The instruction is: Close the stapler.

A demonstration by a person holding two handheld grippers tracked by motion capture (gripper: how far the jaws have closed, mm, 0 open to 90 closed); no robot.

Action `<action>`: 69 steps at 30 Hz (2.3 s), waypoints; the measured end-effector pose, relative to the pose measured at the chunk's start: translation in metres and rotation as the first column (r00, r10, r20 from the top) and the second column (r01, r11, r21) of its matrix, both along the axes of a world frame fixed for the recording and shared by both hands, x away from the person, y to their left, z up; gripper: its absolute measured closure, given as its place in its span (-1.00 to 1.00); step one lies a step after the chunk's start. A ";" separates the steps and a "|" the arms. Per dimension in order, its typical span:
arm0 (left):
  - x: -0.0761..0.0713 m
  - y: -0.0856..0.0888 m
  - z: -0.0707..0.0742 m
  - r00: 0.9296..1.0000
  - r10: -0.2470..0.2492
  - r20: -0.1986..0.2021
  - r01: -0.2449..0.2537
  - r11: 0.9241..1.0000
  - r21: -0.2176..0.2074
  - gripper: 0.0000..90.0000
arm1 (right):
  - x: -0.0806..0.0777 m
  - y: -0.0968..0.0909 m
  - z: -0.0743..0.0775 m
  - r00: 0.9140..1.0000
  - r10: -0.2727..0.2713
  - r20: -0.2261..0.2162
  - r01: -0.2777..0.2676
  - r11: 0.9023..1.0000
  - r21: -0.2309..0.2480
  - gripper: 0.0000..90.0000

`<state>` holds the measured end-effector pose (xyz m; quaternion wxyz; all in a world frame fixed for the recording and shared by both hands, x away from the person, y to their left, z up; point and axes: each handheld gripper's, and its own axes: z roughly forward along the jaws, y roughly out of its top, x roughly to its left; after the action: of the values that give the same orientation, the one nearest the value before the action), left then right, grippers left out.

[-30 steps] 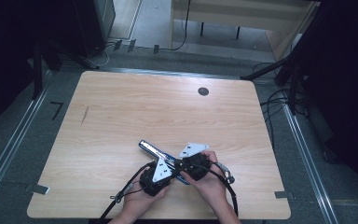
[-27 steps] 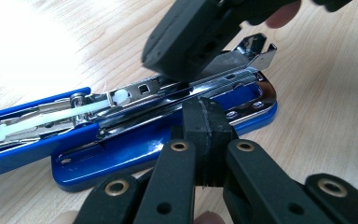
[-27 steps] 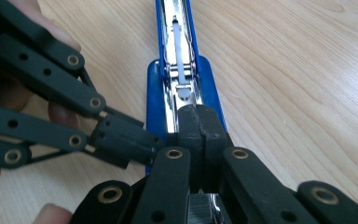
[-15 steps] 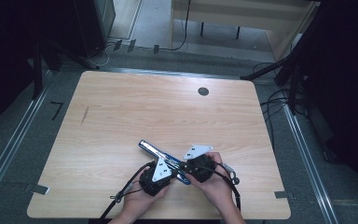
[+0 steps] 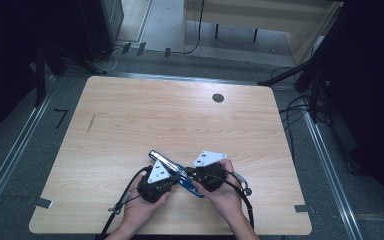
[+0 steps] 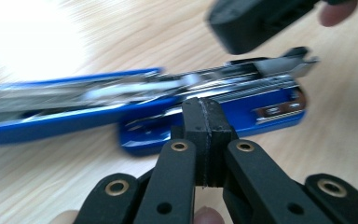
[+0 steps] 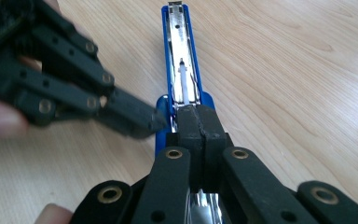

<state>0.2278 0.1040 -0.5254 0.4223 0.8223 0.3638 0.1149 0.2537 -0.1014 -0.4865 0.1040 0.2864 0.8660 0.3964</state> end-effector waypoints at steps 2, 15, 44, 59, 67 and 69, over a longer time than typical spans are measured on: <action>0.004 0.008 -0.001 1.000 0.024 -0.016 -0.024 1.000 -0.007 1.00 | 0.002 0.006 -0.001 1.000 0.005 -0.002 -0.005 1.000 -0.006 1.00; 0.021 0.032 -0.006 0.990 0.130 -0.062 -0.130 0.992 0.005 1.00 | 0.017 0.035 -0.006 1.000 0.020 -0.017 -0.020 1.000 -0.010 1.00; 0.030 0.036 -0.009 0.968 0.229 -0.101 -0.232 0.973 -0.016 1.00 | 0.046 0.070 -0.010 1.000 0.006 0.003 -0.006 0.999 -0.042 1.00; 0.030 0.036 -0.008 0.970 0.227 -0.084 -0.232 0.972 -0.046 1.00 | 0.044 0.070 -0.007 1.000 0.014 0.021 -0.013 0.999 -0.032 1.00; 0.026 0.033 -0.006 0.974 0.222 -0.044 -0.224 0.973 -0.049 1.00 | 0.041 0.066 -0.004 1.000 0.011 0.028 -0.010 1.000 -0.021 1.00; 0.025 0.032 -0.005 0.976 0.216 -0.038 -0.217 0.975 -0.046 1.00 | 0.041 0.065 -0.003 0.999 0.011 0.035 -0.010 1.000 -0.019 1.00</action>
<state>0.2523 0.1364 -0.5305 0.4214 0.7688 0.4608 0.1377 0.2946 -0.0363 -0.4896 0.1196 0.2740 0.8691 0.3939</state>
